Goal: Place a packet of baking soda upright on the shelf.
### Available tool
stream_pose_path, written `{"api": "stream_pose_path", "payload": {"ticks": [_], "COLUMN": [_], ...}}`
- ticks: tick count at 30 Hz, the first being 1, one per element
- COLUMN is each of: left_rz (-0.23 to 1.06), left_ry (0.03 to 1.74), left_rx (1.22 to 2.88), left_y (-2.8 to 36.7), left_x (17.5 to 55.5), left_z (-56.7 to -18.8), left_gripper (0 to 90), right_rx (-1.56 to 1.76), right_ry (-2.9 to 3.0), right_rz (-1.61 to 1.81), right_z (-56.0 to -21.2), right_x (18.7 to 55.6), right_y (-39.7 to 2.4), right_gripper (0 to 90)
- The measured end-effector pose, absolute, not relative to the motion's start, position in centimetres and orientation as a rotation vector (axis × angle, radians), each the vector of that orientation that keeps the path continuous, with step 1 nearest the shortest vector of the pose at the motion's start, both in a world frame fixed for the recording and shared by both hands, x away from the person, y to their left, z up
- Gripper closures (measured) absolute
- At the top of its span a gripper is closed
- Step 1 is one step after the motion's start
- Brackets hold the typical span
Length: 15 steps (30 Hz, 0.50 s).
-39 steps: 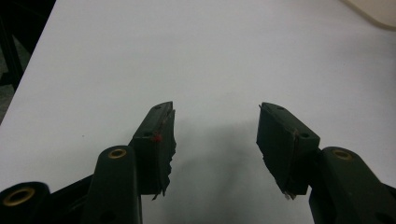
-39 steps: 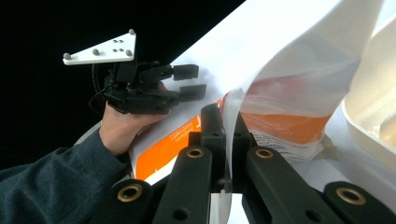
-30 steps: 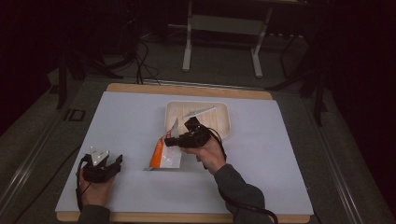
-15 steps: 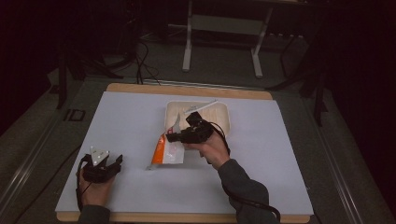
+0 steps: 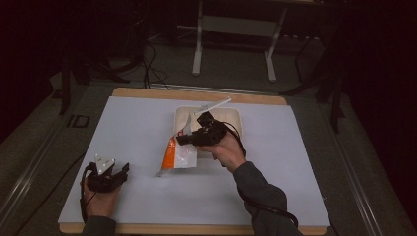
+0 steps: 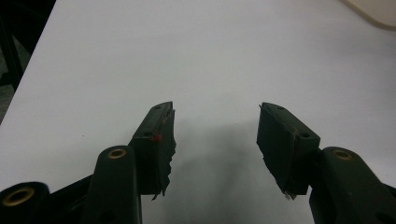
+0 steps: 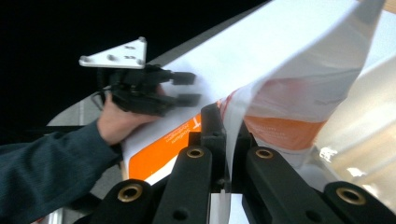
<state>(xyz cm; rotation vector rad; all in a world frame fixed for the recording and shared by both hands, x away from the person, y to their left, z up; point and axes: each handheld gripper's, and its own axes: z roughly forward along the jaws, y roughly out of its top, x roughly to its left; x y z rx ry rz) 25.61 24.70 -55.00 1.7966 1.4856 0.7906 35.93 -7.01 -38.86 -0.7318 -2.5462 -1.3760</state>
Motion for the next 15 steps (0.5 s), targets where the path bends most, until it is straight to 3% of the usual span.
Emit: {"api": "stream_pose_path", "payload": {"ticks": [15], "left_rz": [0.794], "left_ry": [1.486], "left_rx": [1.794], "left_y": [24.7], "left_x": [25.6], "left_z": [-55.0], "left_gripper": [46.2], "right_rx": [-0.736], "right_ry": [-2.613], "right_rz": [-1.375], "right_z": [-36.3], "right_x": [37.8], "right_y": [-6.6], "right_gripper": [90.0]}}
